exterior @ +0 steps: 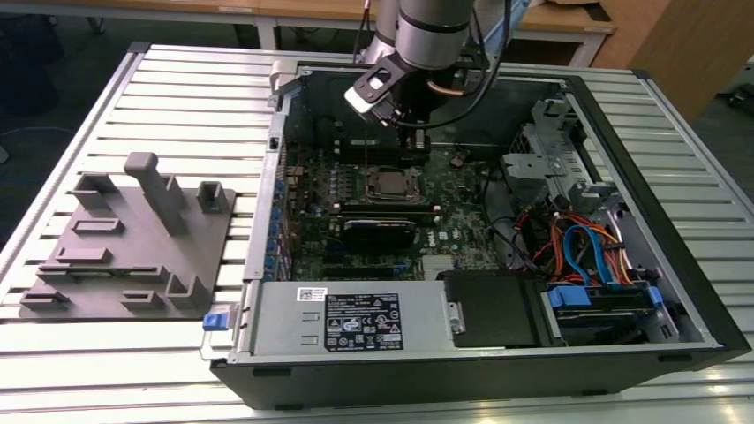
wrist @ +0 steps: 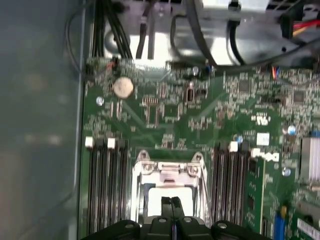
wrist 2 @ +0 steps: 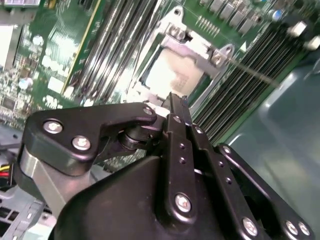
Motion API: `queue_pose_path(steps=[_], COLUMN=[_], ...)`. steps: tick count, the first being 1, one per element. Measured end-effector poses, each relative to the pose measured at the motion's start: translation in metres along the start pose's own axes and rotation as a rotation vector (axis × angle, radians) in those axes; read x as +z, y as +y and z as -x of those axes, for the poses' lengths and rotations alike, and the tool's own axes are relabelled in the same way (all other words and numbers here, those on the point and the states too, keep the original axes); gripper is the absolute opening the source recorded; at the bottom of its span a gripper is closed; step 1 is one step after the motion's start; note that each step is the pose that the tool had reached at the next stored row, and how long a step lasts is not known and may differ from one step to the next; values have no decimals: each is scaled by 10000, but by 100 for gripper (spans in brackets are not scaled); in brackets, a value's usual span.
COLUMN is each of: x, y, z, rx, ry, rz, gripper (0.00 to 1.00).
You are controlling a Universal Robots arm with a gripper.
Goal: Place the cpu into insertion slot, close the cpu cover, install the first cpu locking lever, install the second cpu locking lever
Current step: 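Close the cpu cover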
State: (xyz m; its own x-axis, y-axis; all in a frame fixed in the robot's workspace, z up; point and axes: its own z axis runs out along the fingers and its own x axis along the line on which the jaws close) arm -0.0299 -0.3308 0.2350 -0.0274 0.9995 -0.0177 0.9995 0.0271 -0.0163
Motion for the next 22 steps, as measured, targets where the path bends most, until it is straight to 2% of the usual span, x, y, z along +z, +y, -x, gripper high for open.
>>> queue_pose_path(steps=[9,13,19,22], x=[80,120,206,255], y=[-143,-219,-312,-336], z=[-5,-8,-12,-13], rx=[-348,-364,-364,-364], ry=[-5,-6,-6,-6], rz=[6,6,6,5], gripper=[10,10,10,10])
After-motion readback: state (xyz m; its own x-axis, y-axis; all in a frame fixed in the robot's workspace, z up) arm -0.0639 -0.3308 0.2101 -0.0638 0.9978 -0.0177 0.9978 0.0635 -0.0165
